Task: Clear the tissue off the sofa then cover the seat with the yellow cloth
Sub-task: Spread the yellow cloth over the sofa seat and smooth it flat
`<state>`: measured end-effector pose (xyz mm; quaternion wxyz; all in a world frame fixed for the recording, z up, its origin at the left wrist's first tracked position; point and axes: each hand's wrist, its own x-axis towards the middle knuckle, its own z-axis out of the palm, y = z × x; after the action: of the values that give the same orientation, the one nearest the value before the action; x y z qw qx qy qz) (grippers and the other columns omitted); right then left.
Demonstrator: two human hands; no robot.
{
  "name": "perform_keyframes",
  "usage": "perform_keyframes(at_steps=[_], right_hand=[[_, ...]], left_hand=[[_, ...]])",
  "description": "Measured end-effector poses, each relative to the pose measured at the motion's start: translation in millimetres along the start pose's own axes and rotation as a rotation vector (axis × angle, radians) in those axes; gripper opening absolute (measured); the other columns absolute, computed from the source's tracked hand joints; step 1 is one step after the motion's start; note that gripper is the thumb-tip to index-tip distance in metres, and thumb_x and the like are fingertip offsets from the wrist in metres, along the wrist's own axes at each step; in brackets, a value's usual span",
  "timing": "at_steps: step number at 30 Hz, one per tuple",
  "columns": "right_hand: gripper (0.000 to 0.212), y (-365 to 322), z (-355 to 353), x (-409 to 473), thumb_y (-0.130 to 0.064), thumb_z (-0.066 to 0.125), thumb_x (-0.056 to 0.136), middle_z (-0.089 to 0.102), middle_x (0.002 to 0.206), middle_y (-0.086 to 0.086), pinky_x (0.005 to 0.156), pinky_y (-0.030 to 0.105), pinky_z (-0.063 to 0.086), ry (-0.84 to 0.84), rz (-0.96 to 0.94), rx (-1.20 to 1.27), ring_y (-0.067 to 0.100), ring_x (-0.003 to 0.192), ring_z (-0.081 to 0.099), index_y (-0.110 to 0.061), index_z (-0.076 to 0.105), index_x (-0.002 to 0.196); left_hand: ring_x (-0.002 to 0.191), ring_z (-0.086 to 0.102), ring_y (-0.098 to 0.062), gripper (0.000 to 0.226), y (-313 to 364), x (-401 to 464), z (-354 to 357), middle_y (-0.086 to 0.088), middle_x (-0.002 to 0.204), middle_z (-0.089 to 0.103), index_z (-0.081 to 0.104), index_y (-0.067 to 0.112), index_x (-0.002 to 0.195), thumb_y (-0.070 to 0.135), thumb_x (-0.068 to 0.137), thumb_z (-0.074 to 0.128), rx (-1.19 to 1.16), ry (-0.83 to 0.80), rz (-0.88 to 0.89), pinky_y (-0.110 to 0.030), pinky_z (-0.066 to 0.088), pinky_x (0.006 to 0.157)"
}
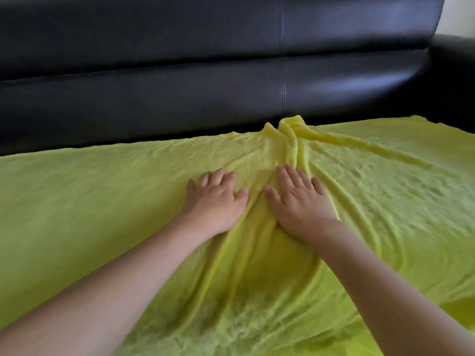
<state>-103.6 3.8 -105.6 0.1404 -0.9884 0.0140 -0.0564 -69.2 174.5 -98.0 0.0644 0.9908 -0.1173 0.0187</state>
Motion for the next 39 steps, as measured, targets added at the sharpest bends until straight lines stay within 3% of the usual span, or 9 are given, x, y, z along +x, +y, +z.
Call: perform_keyframes(at_steps=[5, 12, 15, 19, 23, 27, 30, 33, 39], right_hand=[[0.069, 20.8, -4.6, -0.7, -0.058, 0.012, 0.097, -0.009, 0.162, -0.005, 0.120, 0.038, -0.004, -0.025, 0.005, 0.003, 0.013, 0.148, -0.007, -0.026, -0.010, 0.154], [0.076, 54.2, -18.1, -7.3, -0.061, 0.013, 0.095, -0.007, 0.163, 0.002, 0.120, 0.037, -0.001, -0.018, 0.119, -0.053, 0.018, 0.149, -0.005, -0.018, -0.006, 0.155], [0.073, 47.6, -16.0, -12.3, -0.056, 0.017, 0.097, -0.006, 0.162, 0.006, 0.119, 0.039, -0.003, 0.049, 0.060, -0.060, 0.022, 0.149, -0.005, -0.016, -0.004, 0.155], [0.070, 39.3, -7.9, -17.9, -0.055, 0.016, 0.097, 0.000, 0.163, 0.003, 0.117, 0.043, -0.011, 0.066, -0.090, -0.084, 0.021, 0.149, -0.005, -0.017, 0.004, 0.155], [0.069, 59.8, -18.5, -6.2, -0.056, 0.020, 0.096, 0.009, 0.162, 0.006, 0.119, 0.048, -0.007, 0.027, 0.010, -0.092, 0.026, 0.149, -0.001, -0.018, 0.017, 0.153], [0.061, 79.0, -29.0, -2.2, -0.048, 0.028, 0.097, 0.014, 0.161, 0.007, 0.119, 0.049, -0.002, 0.143, 0.013, -0.019, 0.025, 0.148, 0.005, -0.017, 0.025, 0.150], [0.063, 92.9, -33.1, -4.0, -0.050, 0.024, 0.098, 0.013, 0.161, 0.004, 0.119, 0.047, 0.003, 0.122, 0.037, 0.093, 0.021, 0.148, 0.008, -0.018, 0.019, 0.152], [0.069, 106.4, -30.6, -9.6, -0.059, 0.012, 0.096, 0.008, 0.162, -0.001, 0.120, 0.042, 0.001, 0.038, 0.000, 0.063, 0.016, 0.149, 0.003, -0.023, 0.007, 0.155], [0.073, 144.5, -41.1, -15.3, -0.063, 0.011, 0.095, 0.007, 0.162, -0.001, 0.120, 0.037, 0.004, 0.020, 0.085, 0.104, 0.015, 0.149, 0.004, -0.025, -0.008, 0.154]], left_hand=[[0.149, 0.001, -0.018, 0.065, -2.5, -4.4, 14.4, 0.009, 0.163, 0.007, 0.011, 0.029, 0.156, 0.058, 0.098, 0.016, 0.032, 0.068, -0.014, -0.054, 0.000, 0.119], [0.150, 0.000, -0.015, 0.064, 0.8, -6.9, 13.3, 0.011, 0.163, 0.005, 0.010, 0.030, 0.156, 0.057, 0.099, 0.014, 0.031, 0.079, -0.038, -0.051, -0.001, 0.120], [0.150, 0.000, -0.014, 0.062, 1.7, -7.5, 13.2, 0.011, 0.163, 0.005, 0.010, 0.031, 0.156, 0.056, 0.099, 0.014, 0.041, 0.077, -0.048, -0.051, -0.001, 0.120], [0.150, -0.001, -0.013, 0.062, 2.4, -7.3, 13.1, 0.012, 0.163, 0.005, 0.009, 0.032, 0.156, 0.056, 0.099, 0.014, 0.054, 0.071, -0.059, -0.050, -0.001, 0.120], [0.150, 0.000, -0.013, 0.062, 3.4, -6.7, 11.7, 0.012, 0.163, 0.005, 0.009, 0.031, 0.156, 0.056, 0.100, 0.015, 0.073, 0.056, -0.057, -0.050, 0.000, 0.120], [0.150, 0.004, -0.016, 0.061, 9.9, -7.8, 6.9, 0.007, 0.163, 0.010, 0.015, 0.027, 0.156, 0.052, 0.101, 0.018, 0.088, 0.076, -0.092, -0.050, 0.000, 0.120], [0.149, 0.010, -0.016, 0.060, 39.2, -18.6, -0.7, 0.005, 0.162, 0.014, 0.018, 0.023, 0.155, 0.050, 0.101, 0.019, -0.005, 0.137, -0.005, -0.051, 0.004, 0.120], [0.149, 0.004, -0.012, 0.062, 71.4, -37.2, 3.6, 0.011, 0.163, 0.006, 0.009, 0.029, 0.155, 0.055, 0.100, 0.015, 0.010, 0.054, 0.184, -0.053, 0.004, 0.119], [0.148, -0.011, -0.008, 0.065, 70.7, -39.5, 19.8, 0.018, 0.161, -0.009, -0.002, 0.035, 0.155, 0.061, 0.097, 0.012, 0.053, -0.026, 0.187, -0.054, -0.004, 0.119]])
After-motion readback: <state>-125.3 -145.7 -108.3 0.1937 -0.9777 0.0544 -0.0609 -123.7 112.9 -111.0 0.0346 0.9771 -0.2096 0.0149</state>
